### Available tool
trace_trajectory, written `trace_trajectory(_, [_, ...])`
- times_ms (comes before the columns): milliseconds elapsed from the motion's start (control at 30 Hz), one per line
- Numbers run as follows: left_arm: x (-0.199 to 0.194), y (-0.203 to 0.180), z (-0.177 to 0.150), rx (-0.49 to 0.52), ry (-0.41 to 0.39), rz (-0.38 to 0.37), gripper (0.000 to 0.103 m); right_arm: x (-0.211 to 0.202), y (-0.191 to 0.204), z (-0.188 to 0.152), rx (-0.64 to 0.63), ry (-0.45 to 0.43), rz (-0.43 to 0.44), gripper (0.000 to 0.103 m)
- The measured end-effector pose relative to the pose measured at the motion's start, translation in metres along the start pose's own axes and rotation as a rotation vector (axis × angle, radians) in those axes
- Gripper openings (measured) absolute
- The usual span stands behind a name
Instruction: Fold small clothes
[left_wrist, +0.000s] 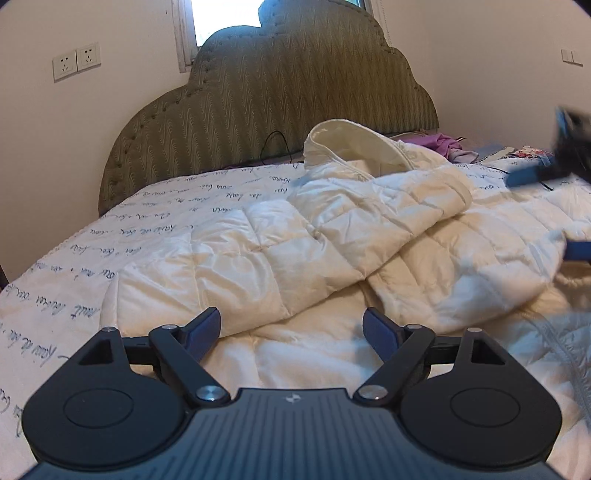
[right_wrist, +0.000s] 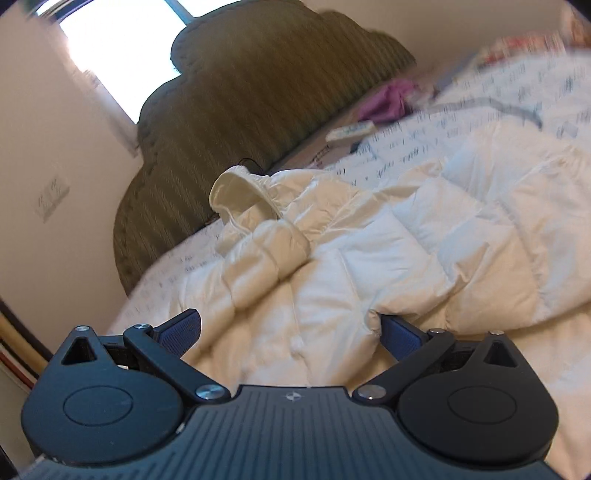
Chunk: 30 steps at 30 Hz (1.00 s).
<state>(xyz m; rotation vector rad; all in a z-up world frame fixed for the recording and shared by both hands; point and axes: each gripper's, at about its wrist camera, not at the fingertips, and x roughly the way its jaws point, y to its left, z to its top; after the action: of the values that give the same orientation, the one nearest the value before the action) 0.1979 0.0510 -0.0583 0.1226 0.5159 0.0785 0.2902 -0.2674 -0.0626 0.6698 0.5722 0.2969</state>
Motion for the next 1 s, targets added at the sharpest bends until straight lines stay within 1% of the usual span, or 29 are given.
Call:
trace_trajectory(67, [0.001, -0.002, -0.002, 0.013, -0.003, -0.002, 0.086, 0.019, -0.011, 0.015, 0.119, 0.017, 0.041, 0.103])
trace_trajectory(100, [0.000, -0.003, -0.002, 0.017, -0.010, -0.007, 0.086, 0.028, -0.015, 0.021, 0.156, 0.024, 0.053, 0.103])
trace_trajectory(167, [-0.002, -0.005, -0.004, 0.022, -0.023, -0.014, 0.086, 0.047, -0.019, 0.027, 0.216, 0.042, 0.065, 0.103])
trace_trajectory(233, [-0.003, -0.005, -0.005, 0.024, -0.030, -0.014, 0.086, 0.058, -0.016, 0.030, 0.256, 0.064, 0.072, 0.102])
trace_trajectory(267, [-0.003, -0.004, -0.005, 0.022, -0.030, -0.015, 0.087, 0.057, -0.011, 0.031, 0.255, 0.064, 0.073, 0.102])
trace_trajectory(333, [-0.003, -0.003, -0.006, 0.013, -0.031, -0.020, 0.087, 0.044, 0.002, 0.029, 0.224, 0.028, 0.053, 0.102])
trace_trajectory(400, [-0.004, 0.000, -0.006, 0.000, -0.028, -0.024, 0.087, 0.029, 0.015, 0.025, 0.135, 0.030, 0.022, 0.102])
trace_trajectory(433, [-0.004, 0.000, -0.006, -0.005, -0.025, -0.023, 0.087, 0.027, 0.018, 0.022, 0.096, 0.065, -0.014, 0.102])
trace_trajectory(467, [-0.003, 0.001, -0.005, -0.010, -0.025, -0.019, 0.087, 0.030, 0.017, 0.018, 0.077, 0.139, -0.045, 0.102])
trace_trajectory(500, [-0.004, 0.002, -0.005, -0.014, -0.029, -0.014, 0.087, 0.036, 0.014, 0.012, 0.077, 0.247, -0.052, 0.102])
trace_trajectory(533, [-0.006, 0.003, -0.005, -0.017, -0.039, -0.008, 0.087, 0.040, 0.010, 0.006, 0.095, 0.347, -0.033, 0.094])
trace_trajectory(567, [-0.010, 0.003, -0.005, -0.021, -0.056, -0.003, 0.087, 0.037, 0.010, 0.001, 0.105, 0.366, -0.005, 0.092])
trace_trajectory(600, [-0.013, 0.003, -0.004, -0.024, -0.080, 0.001, 0.087, 0.031, 0.013, 0.001, 0.096, 0.351, 0.027, 0.092])
trace_trajectory(633, [-0.018, 0.003, -0.005, -0.023, -0.108, 0.005, 0.087, 0.025, 0.018, 0.004, 0.081, 0.314, 0.069, 0.092])
trace_trajectory(700, [-0.023, 0.000, -0.005, -0.009, -0.147, 0.021, 0.087, 0.016, 0.030, 0.017, 0.057, 0.203, 0.138, 0.092])
trace_trajectory(733, [-0.024, -0.001, -0.005, -0.002, -0.154, 0.028, 0.087, 0.017, 0.033, 0.022, 0.057, 0.158, 0.162, 0.093])
trace_trajectory(767, [-0.023, -0.002, -0.005, 0.002, -0.153, 0.029, 0.087, 0.024, 0.033, 0.030, 0.081, 0.125, 0.186, 0.094])
trace_trajectory(800, [-0.022, -0.002, -0.005, 0.003, -0.147, 0.027, 0.087, 0.034, 0.028, 0.034, 0.125, 0.119, 0.191, 0.096])
trace_trajectory(833, [-0.021, -0.002, -0.005, 0.002, -0.144, 0.027, 0.087, 0.046, 0.023, 0.037, 0.185, 0.134, 0.162, 0.092])
trace_trajectory(867, [-0.021, -0.001, -0.005, -0.003, -0.145, 0.024, 0.087, 0.055, 0.019, 0.038, 0.246, 0.164, 0.123, 0.091])
trace_trajectory(900, [-0.021, 0.001, -0.005, -0.011, -0.147, 0.021, 0.087, 0.059, 0.018, 0.036, 0.272, 0.197, 0.112, 0.091])
trace_trajectory(933, [-0.021, 0.002, -0.005, -0.019, -0.151, 0.018, 0.087, 0.059, 0.025, 0.035, 0.249, 0.237, 0.120, 0.092])
trace_trajectory(1000, [-0.022, 0.005, -0.004, -0.036, -0.161, 0.017, 0.087, 0.052, 0.053, 0.025, 0.068, 0.349, 0.187, 0.096])
